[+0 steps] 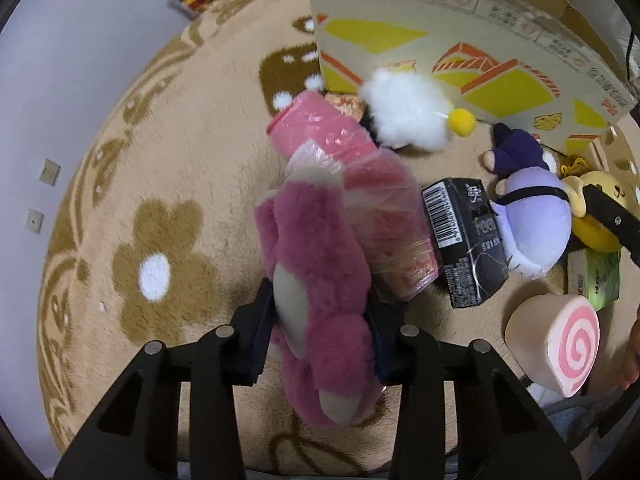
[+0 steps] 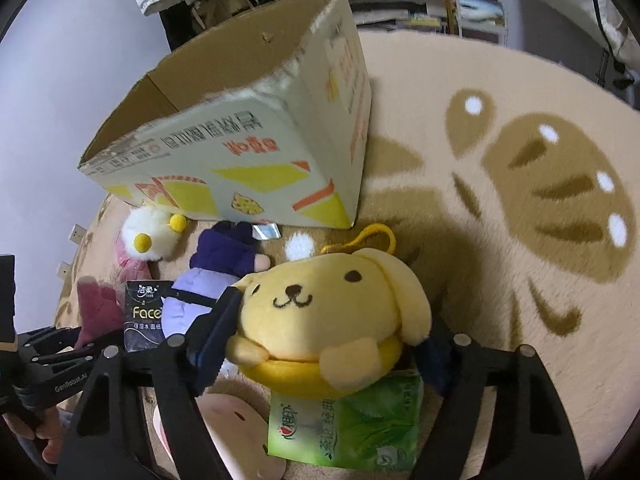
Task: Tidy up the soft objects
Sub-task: 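Grasp the pink plush bear with the left gripper while the right gripper grasps the yellow dog plush, then carry both plushes over the cardboard box and open both grippers to drop them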
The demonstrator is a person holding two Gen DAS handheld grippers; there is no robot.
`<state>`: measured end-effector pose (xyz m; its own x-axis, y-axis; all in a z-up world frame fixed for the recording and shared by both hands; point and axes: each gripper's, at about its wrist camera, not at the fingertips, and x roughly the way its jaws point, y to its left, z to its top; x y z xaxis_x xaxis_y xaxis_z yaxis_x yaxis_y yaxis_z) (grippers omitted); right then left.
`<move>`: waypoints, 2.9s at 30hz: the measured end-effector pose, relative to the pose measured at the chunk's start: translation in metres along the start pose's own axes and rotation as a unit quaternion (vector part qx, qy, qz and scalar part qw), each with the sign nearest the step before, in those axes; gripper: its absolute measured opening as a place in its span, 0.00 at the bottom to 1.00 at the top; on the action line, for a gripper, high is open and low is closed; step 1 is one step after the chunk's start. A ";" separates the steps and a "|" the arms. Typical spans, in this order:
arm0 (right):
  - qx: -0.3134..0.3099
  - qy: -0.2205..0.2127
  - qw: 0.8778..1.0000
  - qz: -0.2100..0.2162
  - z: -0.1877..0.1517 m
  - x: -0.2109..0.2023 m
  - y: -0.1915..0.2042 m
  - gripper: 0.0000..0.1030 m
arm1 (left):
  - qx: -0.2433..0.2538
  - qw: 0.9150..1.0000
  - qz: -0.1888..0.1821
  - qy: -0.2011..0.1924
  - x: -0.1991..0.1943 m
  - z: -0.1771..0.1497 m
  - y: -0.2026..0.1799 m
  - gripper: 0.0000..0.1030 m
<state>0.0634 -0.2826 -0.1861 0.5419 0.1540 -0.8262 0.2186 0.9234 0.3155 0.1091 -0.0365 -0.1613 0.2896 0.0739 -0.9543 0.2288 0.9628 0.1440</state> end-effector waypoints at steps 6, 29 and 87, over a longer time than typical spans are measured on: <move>-0.007 -0.054 0.999 -0.001 0.004 -0.037 0.009 0.79 | -0.001 0.998 0.021 -0.067 -0.038 -0.006 -0.002 0.37; -0.106 -0.232 0.967 0.008 0.037 -0.126 0.073 0.79 | 0.022 0.932 0.056 -0.357 -0.175 0.023 -0.006 0.37; -0.136 -0.200 0.970 0.023 0.101 -0.042 0.052 0.87 | 0.046 0.957 -0.048 -0.281 -0.076 0.125 -0.048 0.62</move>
<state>0.1342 -0.2760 -0.0882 0.8299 0.0994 -0.5490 -0.0064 0.9856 0.1687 0.1927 -0.1213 -0.0629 0.7120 -0.1899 -0.6760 0.3523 0.9294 0.1101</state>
